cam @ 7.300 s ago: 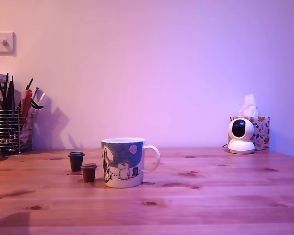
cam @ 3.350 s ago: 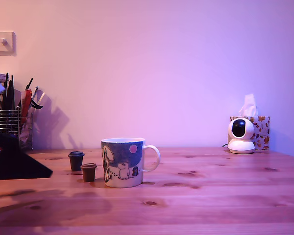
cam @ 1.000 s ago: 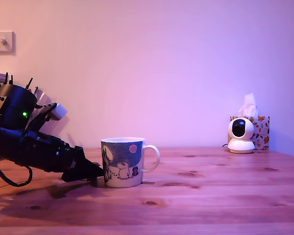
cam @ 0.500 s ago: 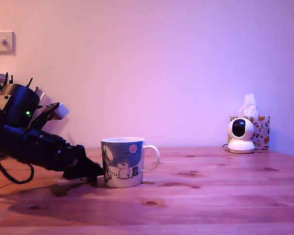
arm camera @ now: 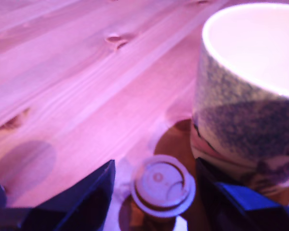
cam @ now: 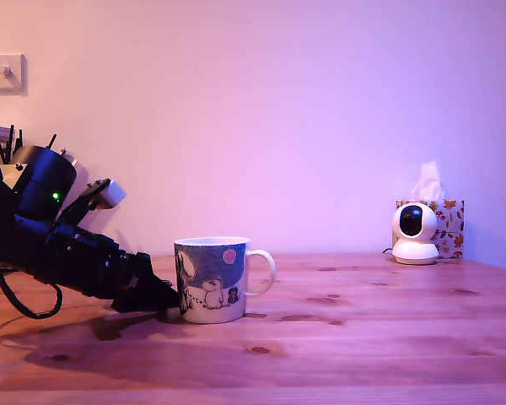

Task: Pick up the coffee capsules on the table and drop them inside the coffee cup

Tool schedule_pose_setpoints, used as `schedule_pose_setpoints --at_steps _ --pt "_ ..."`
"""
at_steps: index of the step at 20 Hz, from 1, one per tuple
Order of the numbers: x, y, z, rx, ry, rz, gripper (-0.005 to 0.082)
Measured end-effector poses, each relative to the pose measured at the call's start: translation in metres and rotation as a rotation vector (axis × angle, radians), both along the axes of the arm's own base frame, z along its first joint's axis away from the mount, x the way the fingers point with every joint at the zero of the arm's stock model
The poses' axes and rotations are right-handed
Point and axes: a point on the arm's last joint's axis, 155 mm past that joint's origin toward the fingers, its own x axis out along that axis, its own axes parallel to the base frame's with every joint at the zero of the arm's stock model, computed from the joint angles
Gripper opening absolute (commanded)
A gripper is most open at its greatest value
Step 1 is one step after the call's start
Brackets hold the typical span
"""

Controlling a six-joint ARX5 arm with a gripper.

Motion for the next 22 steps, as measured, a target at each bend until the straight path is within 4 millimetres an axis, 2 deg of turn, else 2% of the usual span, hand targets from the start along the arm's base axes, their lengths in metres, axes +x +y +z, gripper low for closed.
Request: schedule_pose_setpoints --at_steps 3,6,8,22 --pt "0.0014 0.0021 -0.0024 0.016 0.001 0.009 0.0418" --pt "0.0031 0.003 -0.0025 0.022 -0.002 0.015 0.0255" --pt "0.0033 0.0033 -0.0025 0.024 -0.004 0.015 0.0188" --pt "0.0057 0.0026 0.0038 0.003 -0.004 0.028 0.0179"
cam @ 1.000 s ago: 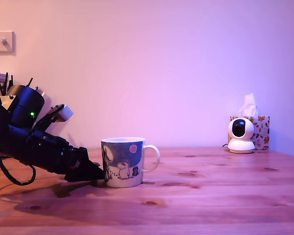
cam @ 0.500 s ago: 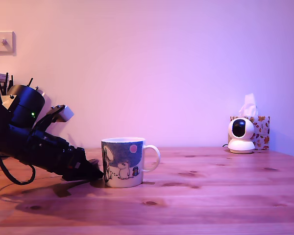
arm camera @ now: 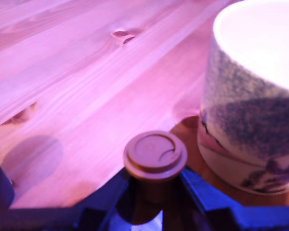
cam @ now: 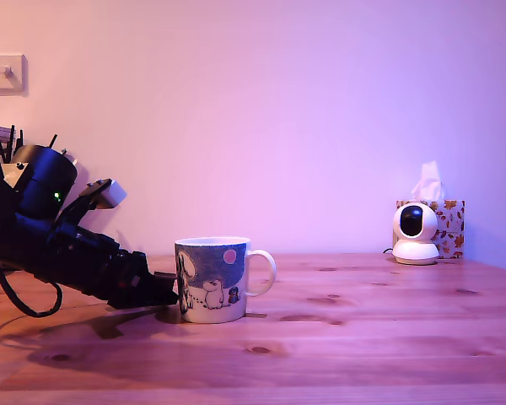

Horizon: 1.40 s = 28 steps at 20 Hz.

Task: Pick up the coffee capsules on the table and drop them inside the coffee cup

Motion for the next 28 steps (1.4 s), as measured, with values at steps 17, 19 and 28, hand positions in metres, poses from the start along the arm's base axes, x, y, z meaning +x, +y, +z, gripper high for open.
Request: schedule_pose_setpoints --at_steps 17,19,28 --pt "-0.032 0.008 0.113 -0.023 0.006 0.015 0.0179" --pt "-0.037 0.008 0.121 -0.027 0.01 0.016 0.0179" --pt "-0.065 -0.032 0.117 -0.019 0.045 -0.087 0.0179"
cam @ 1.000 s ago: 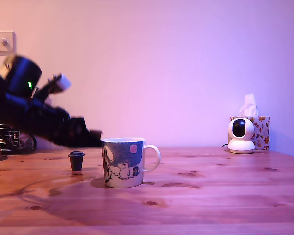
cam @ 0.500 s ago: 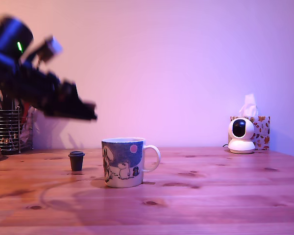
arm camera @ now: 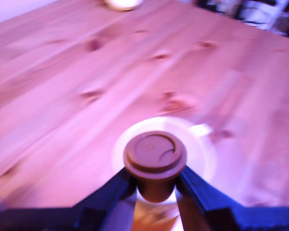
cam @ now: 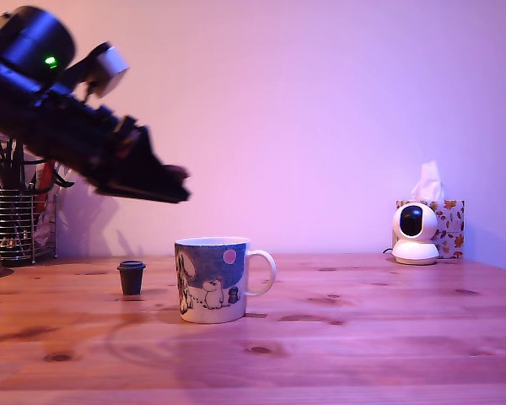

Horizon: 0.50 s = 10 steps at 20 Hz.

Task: Pick up the coffee capsules on the table and drop them inside the coffee cup

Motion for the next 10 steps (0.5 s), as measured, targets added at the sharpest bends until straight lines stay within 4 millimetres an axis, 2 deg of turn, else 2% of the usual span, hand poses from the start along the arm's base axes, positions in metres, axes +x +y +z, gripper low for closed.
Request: schedule_pose_setpoints --at_steps 5,7,10 --pt "0.002 -0.015 0.008 0.001 -0.067 -0.007 0.0179" --pt "0.003 -0.02 0.002 0.006 -0.071 -0.008 0.0179" --pt "0.004 -0.024 -0.016 0.018 -0.032 -0.002 0.0179"
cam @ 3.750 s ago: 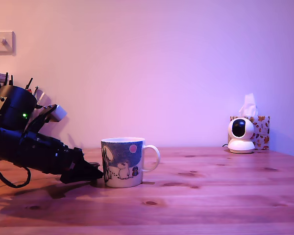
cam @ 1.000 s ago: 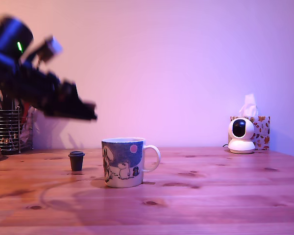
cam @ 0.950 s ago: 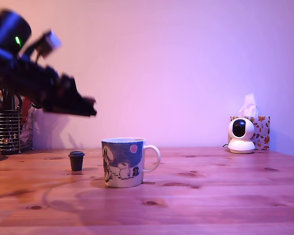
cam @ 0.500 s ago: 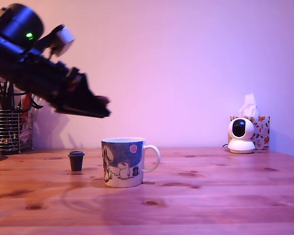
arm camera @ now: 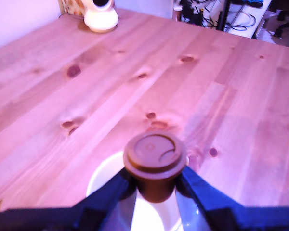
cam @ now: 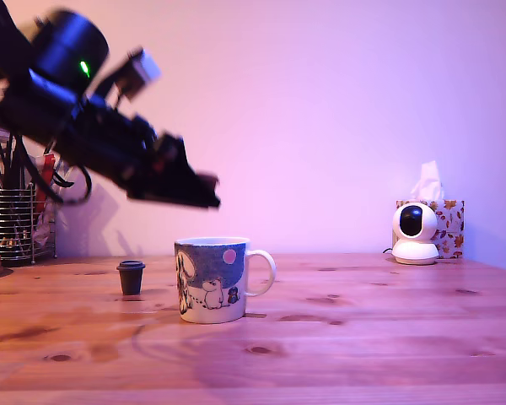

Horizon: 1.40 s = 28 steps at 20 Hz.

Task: Pick up the coffee capsules on the table and drop them inside the coffee cup

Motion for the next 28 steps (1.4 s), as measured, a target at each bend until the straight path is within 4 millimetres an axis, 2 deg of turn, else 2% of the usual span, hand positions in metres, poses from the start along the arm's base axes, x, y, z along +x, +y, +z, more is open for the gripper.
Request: schedule_pose_setpoints --at_steps 4,9,11,17,28 --pt "0.003 -0.006 -0.012 0.014 0.029 0.0 0.0179" --pt "0.025 -0.02 0.01 0.002 0.001 0.017 0.0179" --pt "0.029 -0.021 0.01 0.009 0.008 0.025 0.0179" --pt "0.02 -0.013 -0.014 0.067 0.099 0.042 0.0179" --pt "0.015 -0.004 -0.029 0.118 0.156 0.072 0.0179"
